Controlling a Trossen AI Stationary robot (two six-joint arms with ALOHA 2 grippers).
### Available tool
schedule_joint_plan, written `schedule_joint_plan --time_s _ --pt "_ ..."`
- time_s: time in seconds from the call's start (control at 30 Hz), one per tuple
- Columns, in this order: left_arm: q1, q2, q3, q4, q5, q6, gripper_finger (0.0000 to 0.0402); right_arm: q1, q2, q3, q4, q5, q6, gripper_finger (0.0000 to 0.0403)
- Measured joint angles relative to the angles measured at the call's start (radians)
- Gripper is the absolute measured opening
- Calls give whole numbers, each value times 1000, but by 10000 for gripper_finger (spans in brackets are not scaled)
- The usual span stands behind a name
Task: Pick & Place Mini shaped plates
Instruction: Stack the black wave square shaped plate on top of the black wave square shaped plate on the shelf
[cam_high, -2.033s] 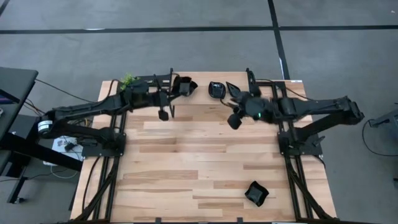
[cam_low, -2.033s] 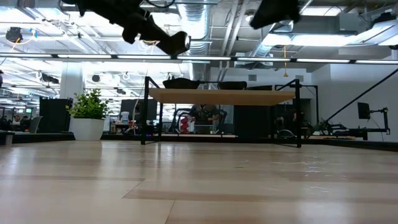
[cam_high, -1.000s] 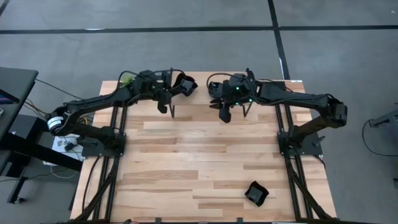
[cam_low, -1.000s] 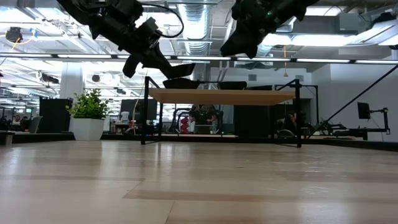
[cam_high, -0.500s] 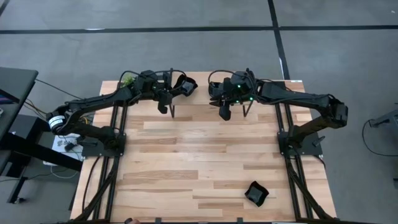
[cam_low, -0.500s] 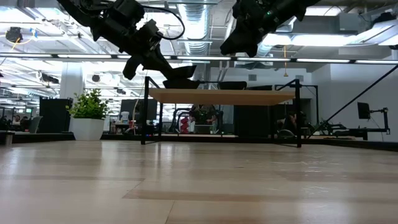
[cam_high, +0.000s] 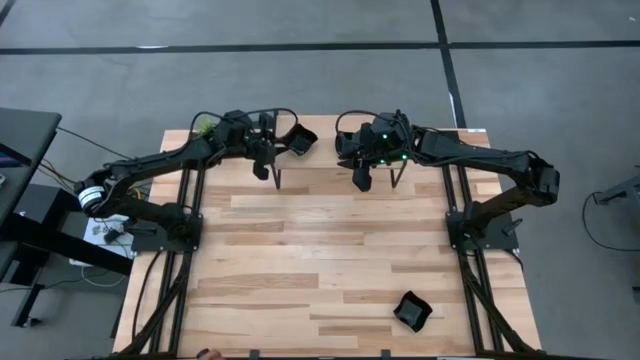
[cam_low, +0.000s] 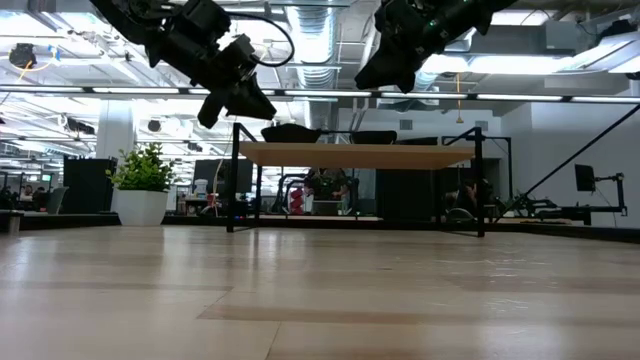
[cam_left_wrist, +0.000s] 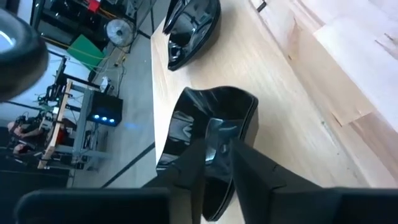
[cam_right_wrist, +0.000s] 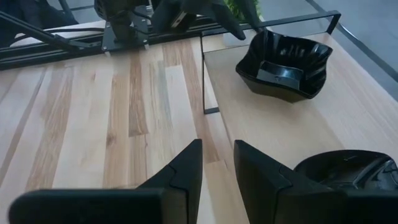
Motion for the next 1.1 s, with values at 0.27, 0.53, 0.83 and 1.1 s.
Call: schedule_joint_plan --time_s 0.27,0.53,0.83,1.1 --pt "5 -14 0 12 -13 -1 115 0 0 0 0 0 11 88" --pt "-4 -97 0 48 -32 -219 121 5 0 0 1 0 68 88" --pt "-98 -204 0 44 -55 -546 121 29 0 9 54 0 191 88" --pt "-295 -284 0 -94 -257 -665 113 105 -59 57 -188 -23 167 88"
